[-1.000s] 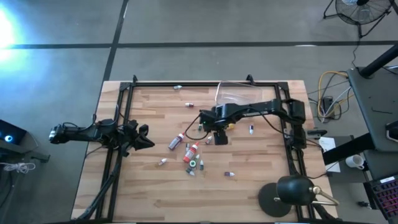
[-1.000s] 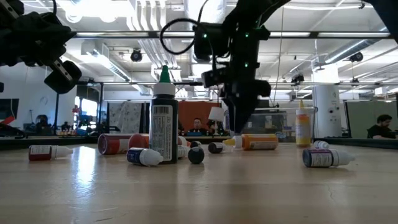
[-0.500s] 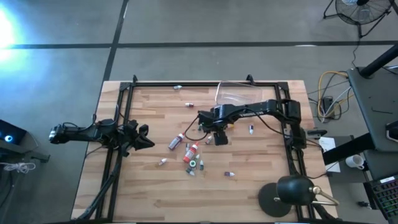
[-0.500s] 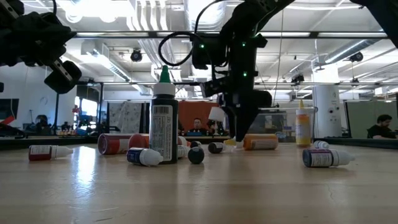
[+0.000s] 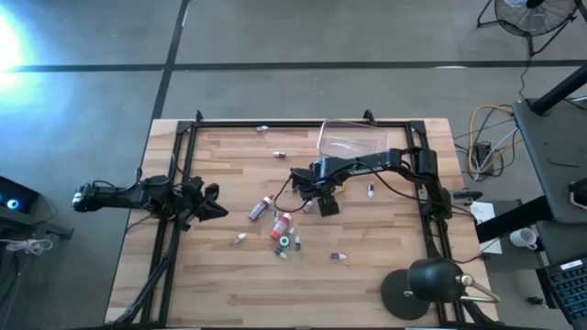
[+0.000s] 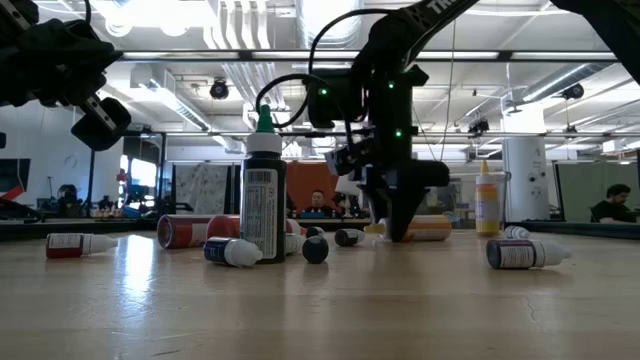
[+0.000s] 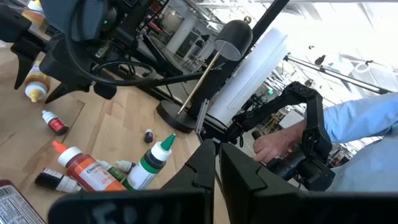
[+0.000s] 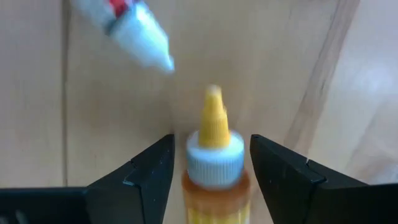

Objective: Pick & Place food coloring
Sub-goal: Put the large yellow food coloring bottle into the transparent bin

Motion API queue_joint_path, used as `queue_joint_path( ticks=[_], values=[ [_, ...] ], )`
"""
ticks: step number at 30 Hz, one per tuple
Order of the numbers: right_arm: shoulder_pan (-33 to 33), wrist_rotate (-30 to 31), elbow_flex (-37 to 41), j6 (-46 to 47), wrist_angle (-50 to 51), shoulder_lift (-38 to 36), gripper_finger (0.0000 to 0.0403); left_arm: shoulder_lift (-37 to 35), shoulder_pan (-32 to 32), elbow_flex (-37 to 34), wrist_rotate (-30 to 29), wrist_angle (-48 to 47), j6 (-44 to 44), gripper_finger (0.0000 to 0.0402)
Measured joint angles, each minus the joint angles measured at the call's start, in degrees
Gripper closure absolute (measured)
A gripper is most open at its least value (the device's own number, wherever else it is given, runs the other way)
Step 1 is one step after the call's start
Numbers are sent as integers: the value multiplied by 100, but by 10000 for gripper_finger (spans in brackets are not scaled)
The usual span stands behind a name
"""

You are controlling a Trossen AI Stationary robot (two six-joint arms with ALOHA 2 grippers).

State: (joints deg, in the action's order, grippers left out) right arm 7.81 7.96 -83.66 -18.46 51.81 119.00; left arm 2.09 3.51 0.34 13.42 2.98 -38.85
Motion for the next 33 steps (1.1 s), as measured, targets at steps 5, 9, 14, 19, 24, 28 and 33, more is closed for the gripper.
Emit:
queue_joint_path(
  ticks=[5, 9, 14, 19, 24, 28, 33],
  values=[
    [46, 2, 0, 125, 114, 2, 234, 0, 0, 0, 1, 0, 0, 402],
    [42, -169, -16, 211, 125, 0, 267, 0, 0, 0, 0, -1, 0, 402],
    [33, -199, -44, 293, -103, 0, 244, 0, 2, 0, 1, -2, 0, 402],
    [33, -214, -44, 736, -205, 0, 180, 0, 4, 0, 0, -1, 0, 402],
    [33, -211, -44, 751, -241, 0, 158, 0, 4, 0, -1, 0, 0, 402],
    [31, -210, -44, 708, -284, 0, 169, 0, 4, 0, 1, 0, 0, 402],
    [-4, -282, -44, 660, -292, 0, 194, 0, 2, 0, 0, 0, 0, 402]
  ],
)
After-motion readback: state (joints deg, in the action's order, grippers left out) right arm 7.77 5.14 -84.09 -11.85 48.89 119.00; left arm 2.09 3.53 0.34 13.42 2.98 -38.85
